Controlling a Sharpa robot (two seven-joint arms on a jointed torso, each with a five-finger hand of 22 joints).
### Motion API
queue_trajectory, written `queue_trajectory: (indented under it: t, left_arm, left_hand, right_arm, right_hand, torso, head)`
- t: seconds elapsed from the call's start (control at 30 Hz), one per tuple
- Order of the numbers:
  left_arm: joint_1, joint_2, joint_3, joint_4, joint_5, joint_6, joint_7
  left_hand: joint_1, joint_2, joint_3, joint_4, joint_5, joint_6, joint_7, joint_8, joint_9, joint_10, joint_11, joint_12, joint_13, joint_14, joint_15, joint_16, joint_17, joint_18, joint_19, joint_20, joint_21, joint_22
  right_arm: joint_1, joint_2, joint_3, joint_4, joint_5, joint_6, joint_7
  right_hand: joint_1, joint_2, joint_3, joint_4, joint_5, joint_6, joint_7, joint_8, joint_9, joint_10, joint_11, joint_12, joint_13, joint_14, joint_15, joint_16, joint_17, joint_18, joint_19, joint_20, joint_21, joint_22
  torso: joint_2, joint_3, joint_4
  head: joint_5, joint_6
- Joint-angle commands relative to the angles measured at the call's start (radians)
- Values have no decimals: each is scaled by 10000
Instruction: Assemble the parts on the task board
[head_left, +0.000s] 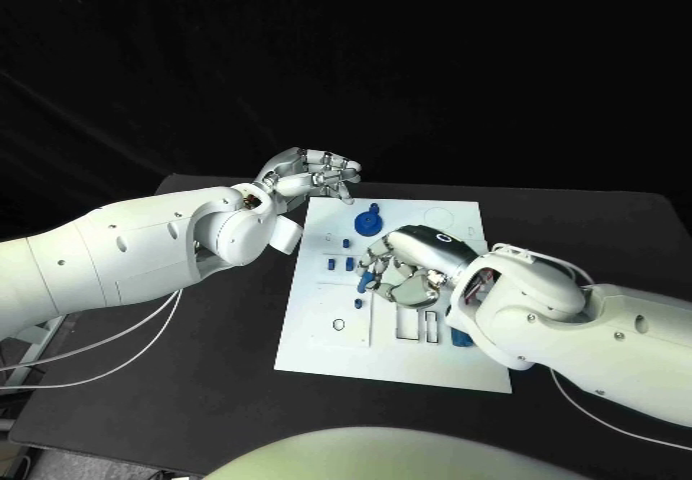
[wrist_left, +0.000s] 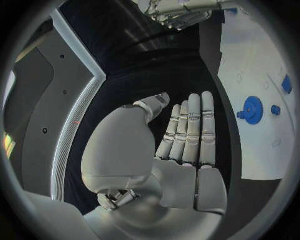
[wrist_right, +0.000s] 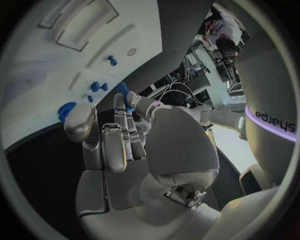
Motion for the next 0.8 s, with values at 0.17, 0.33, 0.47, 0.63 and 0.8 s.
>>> queue_trajectory:
  t: [0.17, 0.33, 0.47, 0.63, 0.8]
  left_arm:
    - [6, 71, 5, -21, 10, 183, 98]
    - [6, 84, 5, 4, 10, 187, 97]
    - [7, 87, 5, 31, 10, 191, 96]
    - [7, 88, 5, 45, 10, 198, 91]
    - [7, 76, 5, 55, 10, 201, 82]
  left_hand:
    - [6, 84, -16, -60, 51, -82, -14, -57, 15, -87, -3, 36, -2, -67, -11, -40, -16, 106, -9, 90, -41, -18]
    - [6, 84, -16, -60, 51, -82, -14, -57, 15, -87, -3, 36, -2, -67, -11, -40, -16, 106, -9, 90, -41, -18]
    - [6, 84, -16, -60, 51, -82, -14, -57, 15, -87, -3, 36, -2, -67, -11, -40, -16, 106, -9, 90, -41, -18]
    - [6, 84, -16, -60, 51, -82, -14, -57, 15, -87, -3, 36, -2, -67, -11, -40, -16, 106, -9, 90, -41, -18]
    - [-3, 90, -23, -59, 51, -82, -14, -53, 19, -102, -1, 45, -1, -73, -8, -38, -16, 106, -7, 93, -52, -24]
  right_arm:
    - [-516, 662, -62, -424, -342, -92, 386]
    - [-820, 980, -110, -731, -451, -76, 456]
    - [-1003, 1200, -144, -999, -643, -71, 529]
    - [-1109, 1331, -166, -1177, -775, -40, 551]
    - [-1151, 1373, -177, -1319, -929, -5, 500]
  right_hand:
    - [-59, 30, 34, -48, 31, -4, -19, 533, 600, 34, 21, -93, 12, 391, -59, -16, -19, -56, -27, -16, -77, -14]
    - [-59, 31, 37, -51, 32, -13, -14, 534, 603, 29, 25, -101, 12, 390, -56, -18, -23, -50, -38, -16, -108, -29]
    - [-57, 33, 41, -56, 34, -26, -8, 533, 607, 22, 29, -112, 11, 391, -53, -16, -18, -53, -34, -14, -99, -23]
    - [-57, 33, 41, -56, 34, -26, -8, 533, 607, 22, 29, -112, 11, 391, -53, -16, -18, -53, -34, -14, -99, -23]
    - [-57, 33, 41, -56, 34, -26, -8, 533, 607, 22, 29, -112, 11, 391, -53, -16, -18, -53, -34, -14, -99, -23]
  torso:
    - [33, -11, 11]
    - [32, -11, 14]
    - [31, -11, 14]
    - [28, -7, 16]
    - [21, -4, -1]
  head:
    - [134, -22]
    - [212, -72]
    - [224, -94]
    - [259, -132]
    - [270, -154]
